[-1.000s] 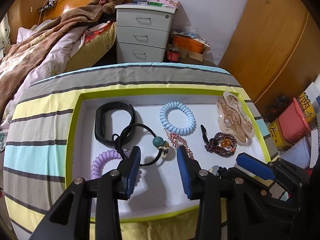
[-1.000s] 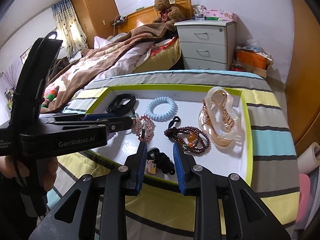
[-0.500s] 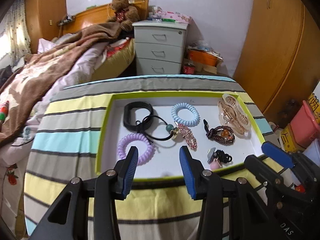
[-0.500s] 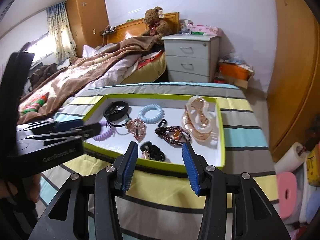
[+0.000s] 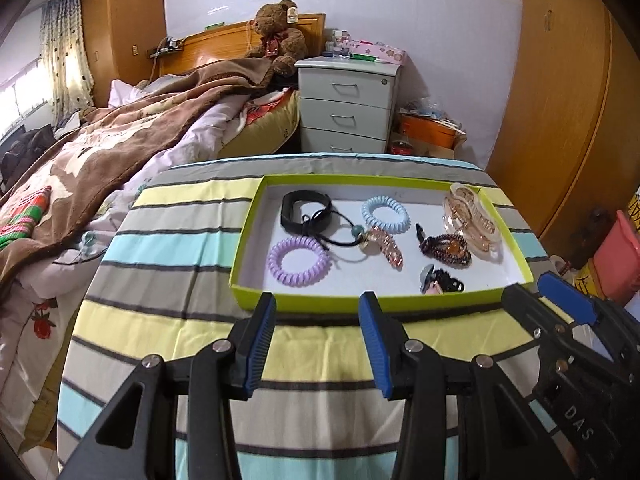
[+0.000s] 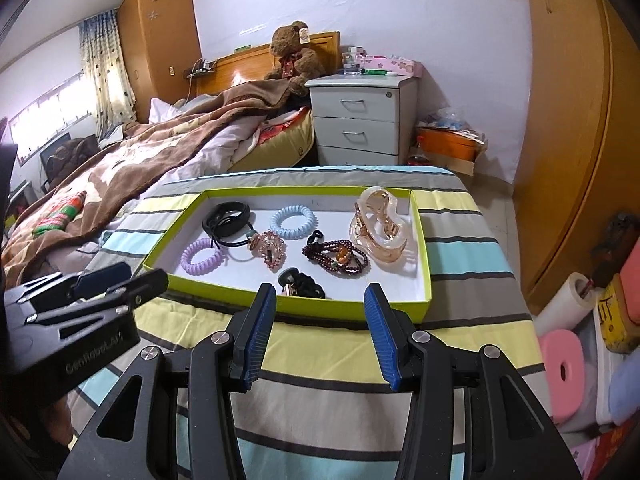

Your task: Organize jewelry

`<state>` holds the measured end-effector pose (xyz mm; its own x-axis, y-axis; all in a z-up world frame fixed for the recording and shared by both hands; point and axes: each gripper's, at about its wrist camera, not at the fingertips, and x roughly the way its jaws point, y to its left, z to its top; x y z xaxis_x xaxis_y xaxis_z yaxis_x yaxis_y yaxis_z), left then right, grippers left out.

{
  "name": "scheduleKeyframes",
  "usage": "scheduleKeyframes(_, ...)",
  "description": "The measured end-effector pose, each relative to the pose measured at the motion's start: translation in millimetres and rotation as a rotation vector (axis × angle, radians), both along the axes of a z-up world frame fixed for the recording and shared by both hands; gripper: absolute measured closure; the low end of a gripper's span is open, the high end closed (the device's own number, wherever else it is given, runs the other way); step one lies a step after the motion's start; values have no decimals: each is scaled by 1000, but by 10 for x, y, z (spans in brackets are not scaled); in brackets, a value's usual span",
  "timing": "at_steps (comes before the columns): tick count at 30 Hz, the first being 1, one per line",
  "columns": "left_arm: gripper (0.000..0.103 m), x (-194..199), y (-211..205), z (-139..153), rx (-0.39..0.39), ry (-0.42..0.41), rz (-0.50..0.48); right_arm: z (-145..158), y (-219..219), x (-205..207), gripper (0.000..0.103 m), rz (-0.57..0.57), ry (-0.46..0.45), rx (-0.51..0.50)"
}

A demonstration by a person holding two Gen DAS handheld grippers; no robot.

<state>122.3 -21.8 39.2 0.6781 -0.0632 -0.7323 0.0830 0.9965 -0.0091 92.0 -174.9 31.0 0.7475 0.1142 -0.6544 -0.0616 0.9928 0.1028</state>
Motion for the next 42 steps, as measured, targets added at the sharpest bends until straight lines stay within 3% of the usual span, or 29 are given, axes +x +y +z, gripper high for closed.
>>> scheduleKeyframes(42,58,-267,19,-60,-29,4,0,73,31,-179,56,-21,-31,16)
